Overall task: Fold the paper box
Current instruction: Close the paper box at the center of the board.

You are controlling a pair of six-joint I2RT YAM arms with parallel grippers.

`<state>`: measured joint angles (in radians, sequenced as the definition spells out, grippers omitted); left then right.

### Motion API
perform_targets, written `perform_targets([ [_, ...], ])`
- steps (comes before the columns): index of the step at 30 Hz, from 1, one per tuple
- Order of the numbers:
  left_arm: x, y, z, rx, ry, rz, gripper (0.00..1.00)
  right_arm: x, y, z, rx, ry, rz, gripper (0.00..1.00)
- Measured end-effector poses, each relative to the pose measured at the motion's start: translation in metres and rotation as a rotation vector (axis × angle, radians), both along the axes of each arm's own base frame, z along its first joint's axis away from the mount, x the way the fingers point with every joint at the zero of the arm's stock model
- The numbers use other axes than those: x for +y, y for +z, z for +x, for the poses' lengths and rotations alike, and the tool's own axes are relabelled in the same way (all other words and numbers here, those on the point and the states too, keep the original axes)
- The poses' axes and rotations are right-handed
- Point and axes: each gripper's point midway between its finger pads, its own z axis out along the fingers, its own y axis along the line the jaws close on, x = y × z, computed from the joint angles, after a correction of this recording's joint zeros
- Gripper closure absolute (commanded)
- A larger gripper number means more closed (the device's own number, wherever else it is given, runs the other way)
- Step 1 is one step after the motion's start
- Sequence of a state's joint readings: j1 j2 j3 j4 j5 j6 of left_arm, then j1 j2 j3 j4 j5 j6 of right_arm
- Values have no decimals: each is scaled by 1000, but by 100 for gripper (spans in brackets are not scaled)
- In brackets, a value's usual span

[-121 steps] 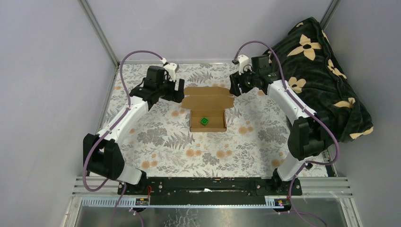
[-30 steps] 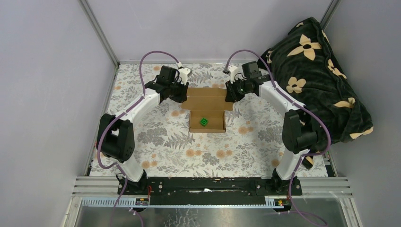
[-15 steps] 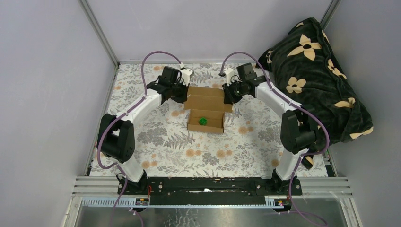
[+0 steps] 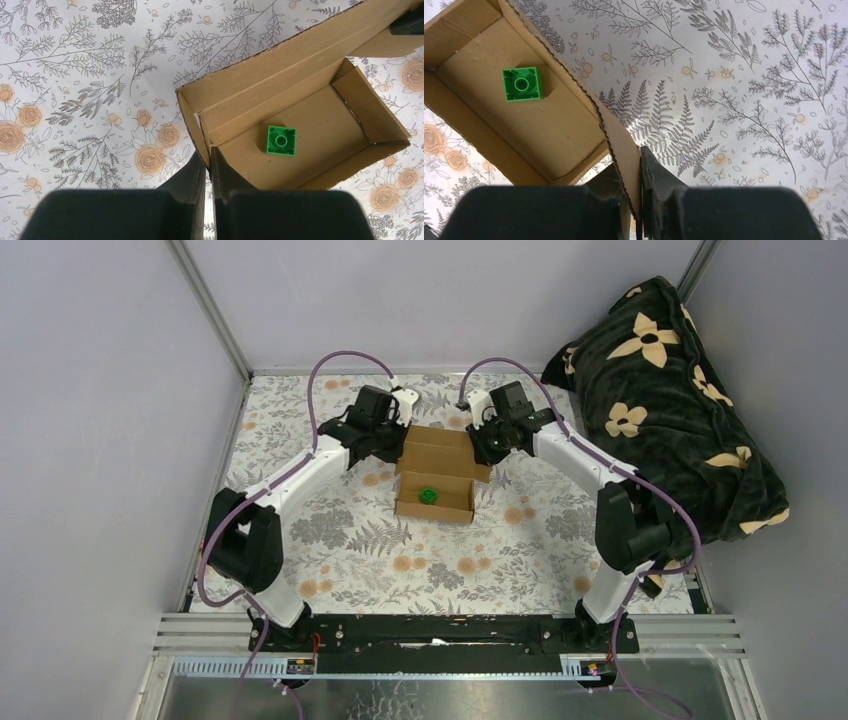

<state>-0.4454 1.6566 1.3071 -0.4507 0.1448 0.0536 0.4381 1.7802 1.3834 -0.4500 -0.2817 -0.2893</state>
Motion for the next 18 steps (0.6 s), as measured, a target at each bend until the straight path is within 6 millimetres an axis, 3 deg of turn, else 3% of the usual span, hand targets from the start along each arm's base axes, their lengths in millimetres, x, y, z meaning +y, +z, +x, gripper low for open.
perform_targets([
  [18, -6, -9, -38, -15, 85, -5, 92, 0, 7, 0, -148, -117, -150, 81],
])
